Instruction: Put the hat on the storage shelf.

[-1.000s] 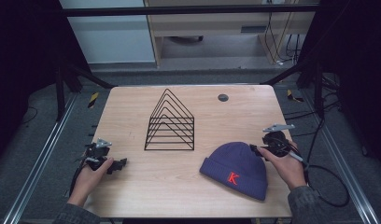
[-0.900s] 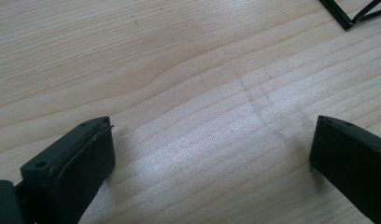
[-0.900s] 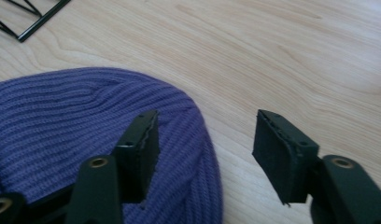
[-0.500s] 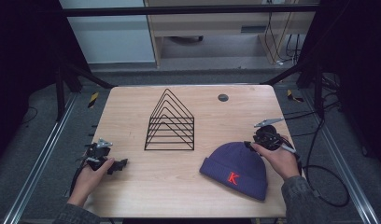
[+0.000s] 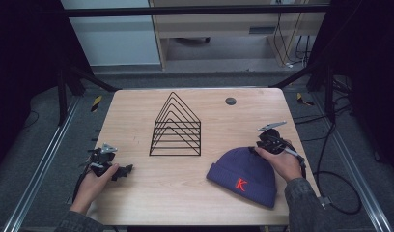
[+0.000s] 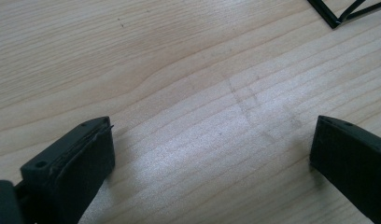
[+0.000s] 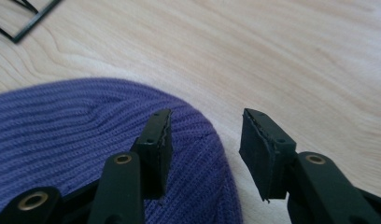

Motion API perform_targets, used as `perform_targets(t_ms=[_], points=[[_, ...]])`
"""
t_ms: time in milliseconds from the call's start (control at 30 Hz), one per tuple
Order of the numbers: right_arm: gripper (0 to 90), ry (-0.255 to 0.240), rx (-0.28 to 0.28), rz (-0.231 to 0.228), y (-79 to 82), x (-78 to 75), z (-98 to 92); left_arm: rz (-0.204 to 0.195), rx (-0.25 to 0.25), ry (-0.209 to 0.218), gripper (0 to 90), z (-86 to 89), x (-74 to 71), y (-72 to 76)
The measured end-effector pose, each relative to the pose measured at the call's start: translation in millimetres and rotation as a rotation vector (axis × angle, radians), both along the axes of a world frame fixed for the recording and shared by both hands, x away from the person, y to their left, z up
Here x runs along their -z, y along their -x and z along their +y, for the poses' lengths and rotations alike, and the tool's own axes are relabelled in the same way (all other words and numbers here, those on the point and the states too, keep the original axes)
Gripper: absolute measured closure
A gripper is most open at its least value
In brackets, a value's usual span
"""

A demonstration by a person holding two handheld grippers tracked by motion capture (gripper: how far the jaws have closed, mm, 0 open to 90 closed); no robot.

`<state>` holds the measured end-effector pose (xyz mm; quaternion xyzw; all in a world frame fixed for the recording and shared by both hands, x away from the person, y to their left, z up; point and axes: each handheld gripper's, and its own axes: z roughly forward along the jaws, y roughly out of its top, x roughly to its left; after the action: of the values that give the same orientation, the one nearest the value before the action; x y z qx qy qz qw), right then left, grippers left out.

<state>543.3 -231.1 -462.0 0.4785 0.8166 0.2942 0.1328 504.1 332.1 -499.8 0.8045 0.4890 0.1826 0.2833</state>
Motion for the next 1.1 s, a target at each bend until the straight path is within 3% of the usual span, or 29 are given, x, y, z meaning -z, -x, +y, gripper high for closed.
perform_targets(t_ms=[167,700,900,1100], points=[[50.5,-0.018,0.007,0.028,-2.2,7.8,2.0,0.001,0.003,0.0,0.0,-0.3,0.0,0.2],[49.8,-0.051,0.022,0.051,0.9,20.4,1.8,0.0,0.006,0.004,0.0,-0.5,0.2,0.6],[56.0,-0.076,0.013,0.068,2.0,22.3,0.9,0.001,0.007,0.004,0.0,-0.5,0.2,0.6],[70.9,-0.109,-0.008,0.064,2.9,23.2,-3.0,0.0,0.01,0.005,0.0,-0.4,0.3,0.4]])
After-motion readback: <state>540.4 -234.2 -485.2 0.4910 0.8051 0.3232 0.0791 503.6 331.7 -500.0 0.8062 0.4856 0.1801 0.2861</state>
